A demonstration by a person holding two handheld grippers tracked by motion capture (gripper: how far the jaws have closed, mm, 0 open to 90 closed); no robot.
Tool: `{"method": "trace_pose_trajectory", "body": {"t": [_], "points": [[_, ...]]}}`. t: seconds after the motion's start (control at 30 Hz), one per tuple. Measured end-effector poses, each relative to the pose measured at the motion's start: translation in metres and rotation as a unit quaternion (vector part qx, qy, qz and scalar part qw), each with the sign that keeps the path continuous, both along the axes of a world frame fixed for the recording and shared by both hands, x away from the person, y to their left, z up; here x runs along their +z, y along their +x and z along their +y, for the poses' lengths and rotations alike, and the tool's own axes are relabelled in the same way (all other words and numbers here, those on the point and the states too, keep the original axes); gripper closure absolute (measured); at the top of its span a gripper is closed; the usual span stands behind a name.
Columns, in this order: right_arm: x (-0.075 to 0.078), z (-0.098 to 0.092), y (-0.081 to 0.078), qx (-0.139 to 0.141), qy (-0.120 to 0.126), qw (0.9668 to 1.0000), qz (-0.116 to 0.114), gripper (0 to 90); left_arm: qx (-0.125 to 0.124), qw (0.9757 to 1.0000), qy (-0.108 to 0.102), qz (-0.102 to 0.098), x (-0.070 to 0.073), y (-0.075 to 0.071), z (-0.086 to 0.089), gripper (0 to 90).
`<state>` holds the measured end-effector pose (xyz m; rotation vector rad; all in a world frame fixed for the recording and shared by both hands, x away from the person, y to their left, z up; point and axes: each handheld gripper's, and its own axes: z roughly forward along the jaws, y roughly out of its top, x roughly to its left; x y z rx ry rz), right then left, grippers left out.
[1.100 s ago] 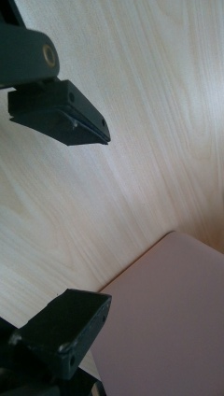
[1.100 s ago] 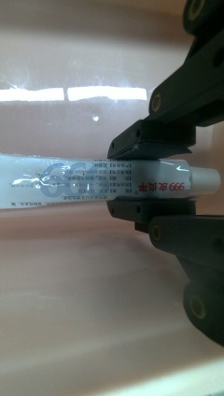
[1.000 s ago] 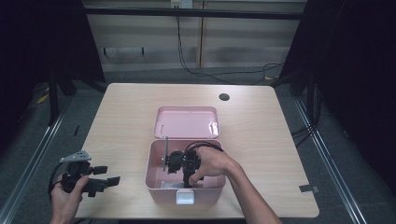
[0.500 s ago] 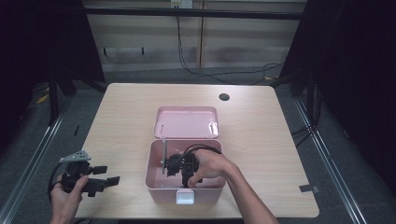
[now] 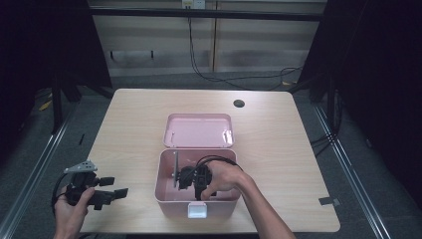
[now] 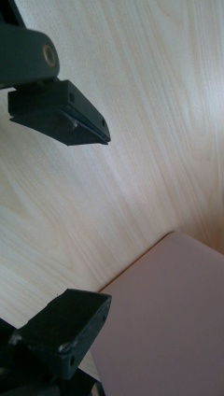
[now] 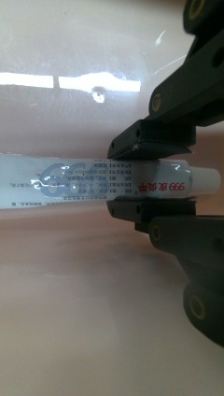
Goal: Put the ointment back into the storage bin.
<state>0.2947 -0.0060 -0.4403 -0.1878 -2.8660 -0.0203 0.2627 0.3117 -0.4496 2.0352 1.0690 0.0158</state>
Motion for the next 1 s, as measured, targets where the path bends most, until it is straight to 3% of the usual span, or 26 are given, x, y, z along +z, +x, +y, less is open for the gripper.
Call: {"method": "trace_pose_trajectory", "body": {"t": [0.43, 0.47, 0.63, 1.0], "points": [[0.000, 0.000, -0.001, -0.001, 0.005, 1.0000, 0.001, 69.8, 0.004, 1.0000, 0.000, -0.002, 0.000, 0.000, 0.000, 18.6], [-0.001, -0.001, -0.001, -0.002, 0.016, 0.9998, 0.008, 69.2, 0.004, 1.0000, 0.001, -0.001, 0.000, 0.000, 0.000, 18.6], [0.002, 0.000, -0.001, -0.003, 0.007, 1.0000, 0.002, 68.3, 0.004, 1.0000, 0.000, -0.002, 0.000, 0.000, 0.000, 18.6], [0.011, -0.006, 0.001, -0.021, 0.016, 0.9997, -0.004, 64.3, 0.004, 1.0000, 0.000, -0.001, 0.000, 0.000, 0.001, 18.6]]}}
